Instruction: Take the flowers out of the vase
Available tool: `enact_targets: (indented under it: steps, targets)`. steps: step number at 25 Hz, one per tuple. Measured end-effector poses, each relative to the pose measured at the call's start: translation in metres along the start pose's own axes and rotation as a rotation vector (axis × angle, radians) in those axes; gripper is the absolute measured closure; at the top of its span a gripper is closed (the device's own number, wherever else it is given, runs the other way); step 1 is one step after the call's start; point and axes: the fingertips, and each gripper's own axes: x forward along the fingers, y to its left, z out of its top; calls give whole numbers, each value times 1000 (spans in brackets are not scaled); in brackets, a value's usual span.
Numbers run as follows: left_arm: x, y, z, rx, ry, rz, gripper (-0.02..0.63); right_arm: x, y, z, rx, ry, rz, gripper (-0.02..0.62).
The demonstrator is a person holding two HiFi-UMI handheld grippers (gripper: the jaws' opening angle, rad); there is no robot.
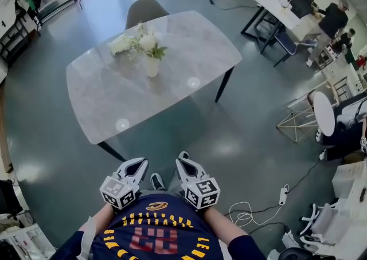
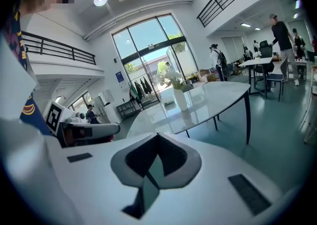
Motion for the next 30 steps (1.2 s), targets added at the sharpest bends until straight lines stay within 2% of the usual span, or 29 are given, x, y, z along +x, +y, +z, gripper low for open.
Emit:
enact_targets:
  steps: [7, 16, 30]
  targets:
    - [22, 30, 12, -18, 9, 73, 603, 39, -20, 17, 3, 24, 61, 588]
    - [83, 62, 56, -22, -14, 142, 603, 92, -66, 76, -24, 37, 140, 588]
    - [162, 96, 140, -11, -131, 301, 603, 148, -129, 170, -88, 20, 290, 588]
